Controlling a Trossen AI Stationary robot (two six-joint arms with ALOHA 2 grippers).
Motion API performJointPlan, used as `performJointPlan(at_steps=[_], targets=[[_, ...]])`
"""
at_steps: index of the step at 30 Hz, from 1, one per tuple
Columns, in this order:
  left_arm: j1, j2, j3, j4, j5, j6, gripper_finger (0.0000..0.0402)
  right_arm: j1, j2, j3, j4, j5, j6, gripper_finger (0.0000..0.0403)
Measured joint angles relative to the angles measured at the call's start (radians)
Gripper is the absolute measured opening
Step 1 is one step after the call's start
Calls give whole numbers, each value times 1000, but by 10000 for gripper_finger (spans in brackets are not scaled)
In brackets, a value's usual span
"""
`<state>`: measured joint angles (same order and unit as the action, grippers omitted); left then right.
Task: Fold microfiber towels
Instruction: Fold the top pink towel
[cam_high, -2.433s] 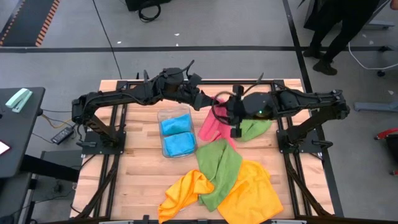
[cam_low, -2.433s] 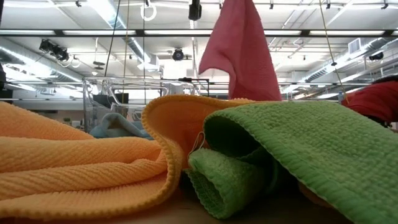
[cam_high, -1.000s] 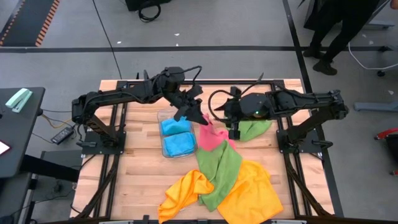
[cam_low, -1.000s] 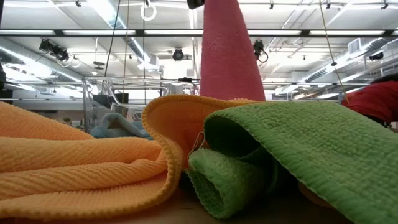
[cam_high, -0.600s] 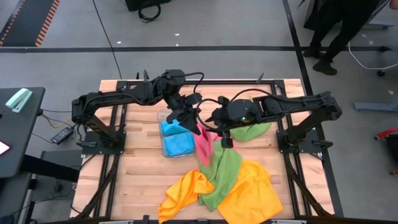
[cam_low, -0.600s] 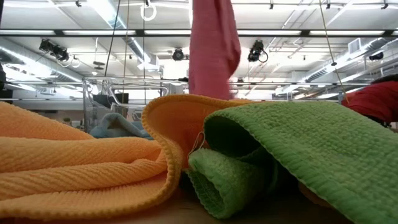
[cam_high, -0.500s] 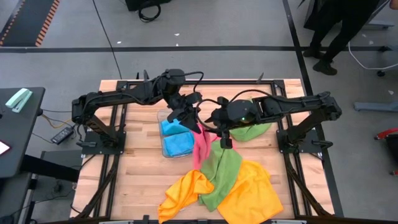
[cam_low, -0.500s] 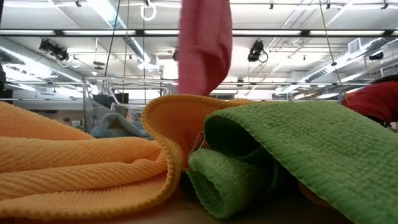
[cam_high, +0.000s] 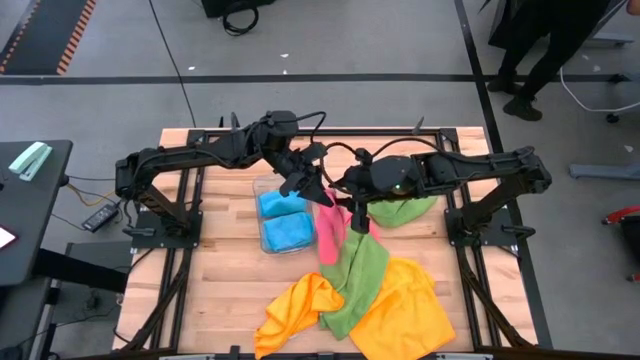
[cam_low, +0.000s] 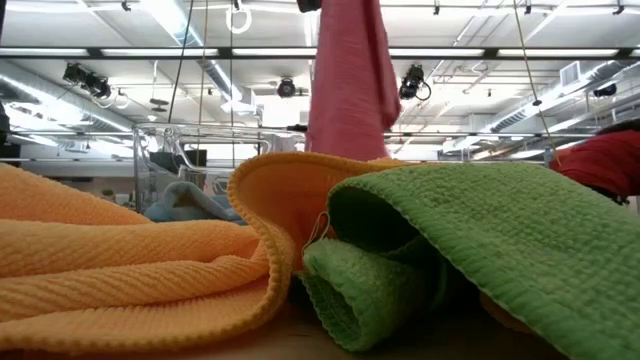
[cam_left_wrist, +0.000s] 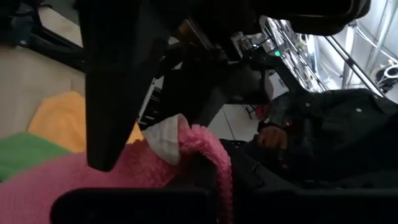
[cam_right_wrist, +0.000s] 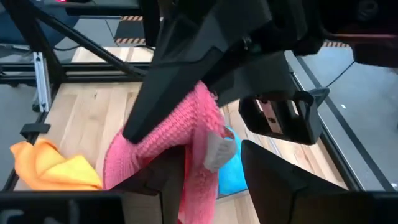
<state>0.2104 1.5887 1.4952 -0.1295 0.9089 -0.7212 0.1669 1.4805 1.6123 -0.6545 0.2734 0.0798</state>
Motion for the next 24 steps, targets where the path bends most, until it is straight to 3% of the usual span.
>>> performJointPlan(at_steps=[7,24], targets=[[-1,0,0,12,26,-5,18,-1,62,1,-114,77,7,165],[-9,-31,0,9,64,4,16,-51,79,-22,-133,47,-5,165]])
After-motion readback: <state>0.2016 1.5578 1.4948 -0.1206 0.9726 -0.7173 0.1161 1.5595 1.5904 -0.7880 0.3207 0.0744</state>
